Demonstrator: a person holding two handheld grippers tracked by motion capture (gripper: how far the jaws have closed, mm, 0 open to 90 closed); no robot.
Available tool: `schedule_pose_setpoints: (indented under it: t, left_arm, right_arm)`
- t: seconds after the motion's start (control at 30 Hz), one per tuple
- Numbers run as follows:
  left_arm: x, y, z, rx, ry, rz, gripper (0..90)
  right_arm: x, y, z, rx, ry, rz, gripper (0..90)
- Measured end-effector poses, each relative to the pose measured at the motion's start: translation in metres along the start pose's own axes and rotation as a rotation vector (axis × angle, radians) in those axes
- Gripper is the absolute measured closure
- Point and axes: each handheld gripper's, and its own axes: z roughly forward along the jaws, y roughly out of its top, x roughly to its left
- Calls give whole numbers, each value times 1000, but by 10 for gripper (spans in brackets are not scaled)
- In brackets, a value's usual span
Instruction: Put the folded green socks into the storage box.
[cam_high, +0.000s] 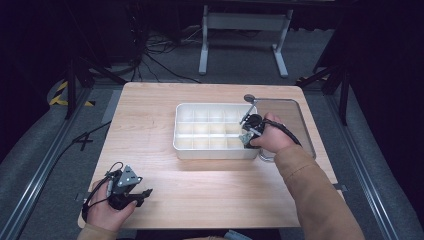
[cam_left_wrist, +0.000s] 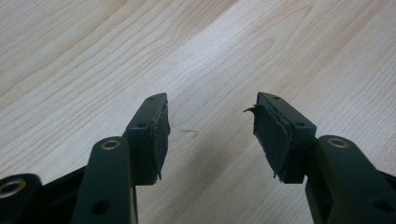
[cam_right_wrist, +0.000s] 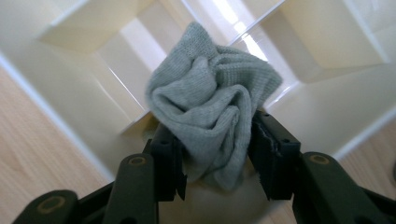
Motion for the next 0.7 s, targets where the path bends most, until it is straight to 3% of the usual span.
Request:
schedule_pose_setpoints:
  t: [0.13, 0.17, 0.37, 0.43, 0.7]
  left_arm:
    - [-1, 1, 0, 0, 1, 1, 461]
    - [-1, 1, 0, 1, 1, 2, 461]
    - [-1, 1, 1, 5, -9, 4, 460]
    - [-1, 2, 2, 9, -10, 7, 460]
    - [-1, 2, 2, 2, -7, 16, 460]
  right_arm:
    - [0, -1, -14, -40, 3, 15, 538]
    - [1, 1, -19, -47, -14, 0, 562]
    - [3, 5, -9, -54, -34, -27, 697]
    - [5, 9, -4, -3, -42, -49, 745]
    - [6, 17, 22, 122, -45, -55, 765]
